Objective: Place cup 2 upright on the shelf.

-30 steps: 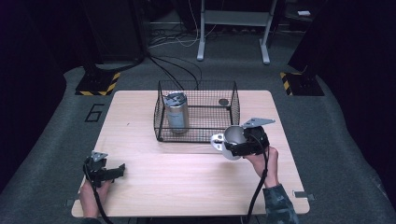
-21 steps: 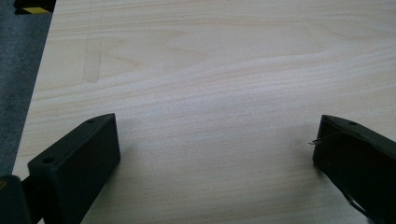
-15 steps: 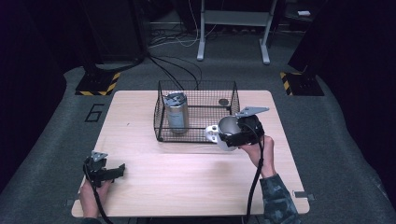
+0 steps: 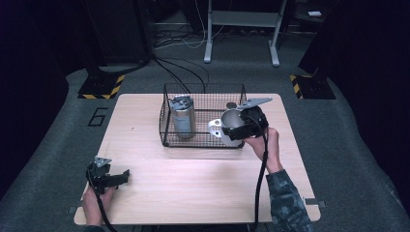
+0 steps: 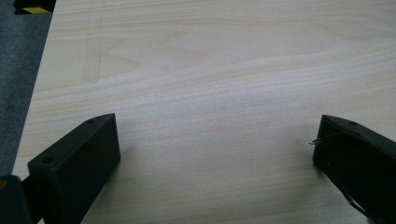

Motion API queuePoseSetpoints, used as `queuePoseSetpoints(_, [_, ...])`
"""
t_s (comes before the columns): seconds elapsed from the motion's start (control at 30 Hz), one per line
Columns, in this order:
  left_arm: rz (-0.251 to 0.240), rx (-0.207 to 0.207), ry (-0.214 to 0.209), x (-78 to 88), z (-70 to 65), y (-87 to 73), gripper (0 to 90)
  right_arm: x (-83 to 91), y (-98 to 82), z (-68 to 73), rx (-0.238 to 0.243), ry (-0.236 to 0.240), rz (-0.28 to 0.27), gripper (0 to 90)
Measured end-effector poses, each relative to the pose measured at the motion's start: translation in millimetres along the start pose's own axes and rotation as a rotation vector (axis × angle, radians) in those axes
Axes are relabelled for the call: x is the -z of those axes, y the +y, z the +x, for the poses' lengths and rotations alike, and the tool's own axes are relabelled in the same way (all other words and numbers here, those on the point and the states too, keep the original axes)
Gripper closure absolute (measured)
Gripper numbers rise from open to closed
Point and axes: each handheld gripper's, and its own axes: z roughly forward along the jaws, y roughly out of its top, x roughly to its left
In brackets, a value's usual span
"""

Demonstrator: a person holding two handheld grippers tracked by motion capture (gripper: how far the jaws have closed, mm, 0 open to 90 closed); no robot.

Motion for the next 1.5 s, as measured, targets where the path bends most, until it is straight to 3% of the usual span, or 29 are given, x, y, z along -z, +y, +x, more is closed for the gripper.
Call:
queuePoseSetpoints(0.2, [0.0, 0.0, 0.0, 0.0, 0.0, 0.0, 0.6, -6.1, 9.4, -5.0, 0.017, 0.004, -0.005, 6.0])
queuePoseSetpoints(0.87, [0.0, 0.0, 0.0, 0.0, 0.0, 0.0, 0.6, -34.7, 35.1, -18.6, 0.004, -0.004, 0.011, 6.0])
queuePoseSetpoints(1.17, [0.002, 0.001, -0.001, 0.1, 0.0, 0.0, 0.6, -51.2, 40.4, -24.2, 0.017, -0.004, 0.025, 6.0])
queuePoseSetpoints(1.2, [0.002, 0.001, -0.001, 0.1, -0.1, 0.0, 0.6, -52.5, 40.8, -24.0, 0.002, -0.005, 0.034, 6.0])
queuePoseSetpoints(1.27, [0.003, 0.001, -0.001, 0.2, -0.1, 0.0, 0.6, -57.0, 41.5, -27.0, 0.02, -0.005, 0.029, 6.0])
queuePoseSetpoints(1.3, [0.002, 0.002, -0.001, 0.1, -0.1, 0.0, 0.6, -58.6, 41.6, -26.1, -0.002, -0.007, 0.027, 6.0])
queuePoseSetpoints(1.5, [0.004, 0.002, -0.002, 0.2, -0.1, 0.0, 0.6, -69.7, 41.4, -31.8, 0.005, -0.015, 0.039, 6.0])
